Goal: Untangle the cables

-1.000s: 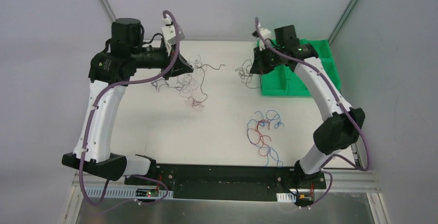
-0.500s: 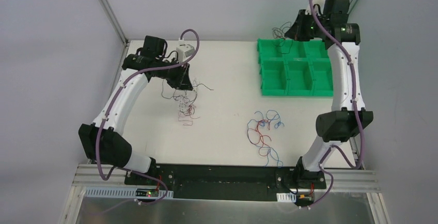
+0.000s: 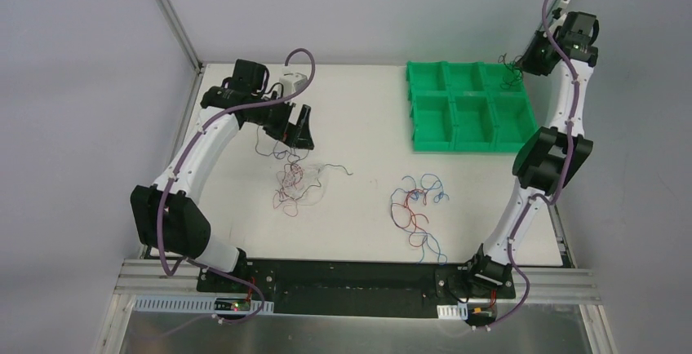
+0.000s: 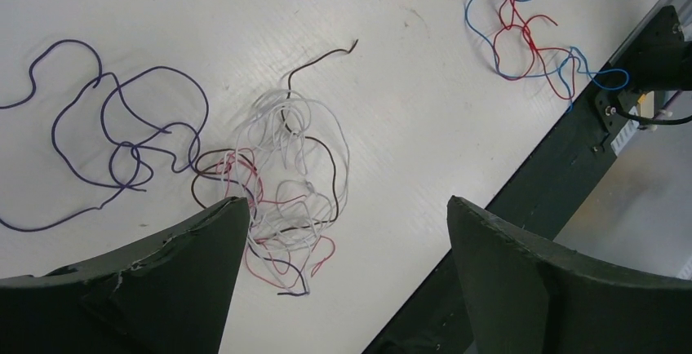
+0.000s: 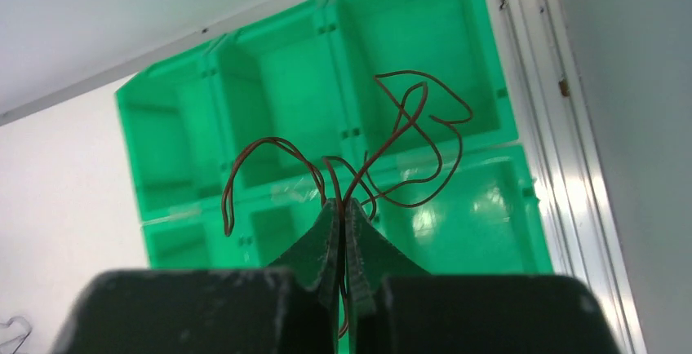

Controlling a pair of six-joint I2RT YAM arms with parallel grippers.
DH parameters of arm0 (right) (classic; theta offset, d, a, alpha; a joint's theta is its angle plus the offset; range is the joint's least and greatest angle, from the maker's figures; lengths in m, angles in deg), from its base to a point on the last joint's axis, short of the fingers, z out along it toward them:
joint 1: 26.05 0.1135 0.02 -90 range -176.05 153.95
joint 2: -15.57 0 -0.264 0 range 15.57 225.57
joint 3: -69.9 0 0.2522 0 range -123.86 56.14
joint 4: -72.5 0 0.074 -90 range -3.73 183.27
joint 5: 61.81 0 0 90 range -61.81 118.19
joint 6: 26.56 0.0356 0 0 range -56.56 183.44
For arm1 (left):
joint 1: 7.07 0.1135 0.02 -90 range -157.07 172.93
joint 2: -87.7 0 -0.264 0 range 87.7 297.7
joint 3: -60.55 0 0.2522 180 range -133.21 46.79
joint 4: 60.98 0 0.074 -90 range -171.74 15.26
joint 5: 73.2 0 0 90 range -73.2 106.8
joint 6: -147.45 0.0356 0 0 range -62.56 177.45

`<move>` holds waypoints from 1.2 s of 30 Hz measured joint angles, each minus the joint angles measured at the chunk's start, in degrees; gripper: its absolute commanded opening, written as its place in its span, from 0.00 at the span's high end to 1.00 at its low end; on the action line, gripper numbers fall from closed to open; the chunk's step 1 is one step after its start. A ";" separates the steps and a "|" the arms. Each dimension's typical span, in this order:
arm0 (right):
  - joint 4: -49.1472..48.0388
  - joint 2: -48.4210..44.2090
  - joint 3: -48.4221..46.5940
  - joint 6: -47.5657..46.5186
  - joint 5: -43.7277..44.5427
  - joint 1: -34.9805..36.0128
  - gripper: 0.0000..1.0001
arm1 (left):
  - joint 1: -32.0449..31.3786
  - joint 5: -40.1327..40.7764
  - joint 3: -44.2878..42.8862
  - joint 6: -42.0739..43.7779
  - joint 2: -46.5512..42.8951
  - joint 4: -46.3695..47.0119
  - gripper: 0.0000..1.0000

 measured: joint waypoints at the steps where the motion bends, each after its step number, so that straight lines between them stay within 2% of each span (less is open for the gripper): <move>1: -1.40 1.18 -0.02 -0.09 0.68 -0.17 1.00 | 0.00 0.37 0.44 0.00 -0.02 0.04 0.04; 7: -8.98 8.46 -2.78 -0.35 2.89 0.37 0.99 | 0.17 3.02 2.40 0.28 -0.66 -0.55 0.01; 8: -9.88 9.75 -3.72 -0.22 3.10 0.46 0.89 | 0.50 3.30 2.43 0.33 -0.81 -0.83 0.01; 10: -11.47 11.63 -4.85 0.28 3.74 0.59 0.63 | 1.38 3.93 2.40 0.46 -1.11 -1.36 0.01; 12: -12.66 12.81 -5.05 0.87 4.42 0.74 0.48 | 3.02 4.28 2.25 0.46 -1.18 -1.97 0.01; 14: -13.16 13.35 -5.01 1.22 5.16 0.79 0.41 | 5.27 4.35 1.73 0.46 -1.16 -3.04 0.01; 20: -13.70 10.97 -2.25 1.53 4.44 0.92 0.30 | 11.96 4.11 -1.36 0.17 -0.55 -4.72 0.01; 24: -11.04 4.07 3.74 0.92 0.83 1.79 0.26 | 17.46 2.82 -2.84 -0.76 2.71 -4.92 0.08; 27: -8.20 -5.20 12.39 0.17 -3.08 4.46 0.25 | 21.40 2.67 -3.48 -1.70 7.48 -5.16 0.17; 29: -6.51 -9.88 16.44 -0.22 -5.11 8.55 0.24 | 23.85 2.64 -4.87 -2.08 12.09 -5.49 0.21; 32: -4.90 -16.13 23.78 -1.01 -8.55 17.88 0.23 | 26.40 2.71 -9.07 -2.01 19.45 -5.99 0.22; 36: -4.90 -17.16 31.54 -1.11 -12.41 31.93 0.23 | 27.69 2.67 -17.51 0.13 28.44 -5.81 0.22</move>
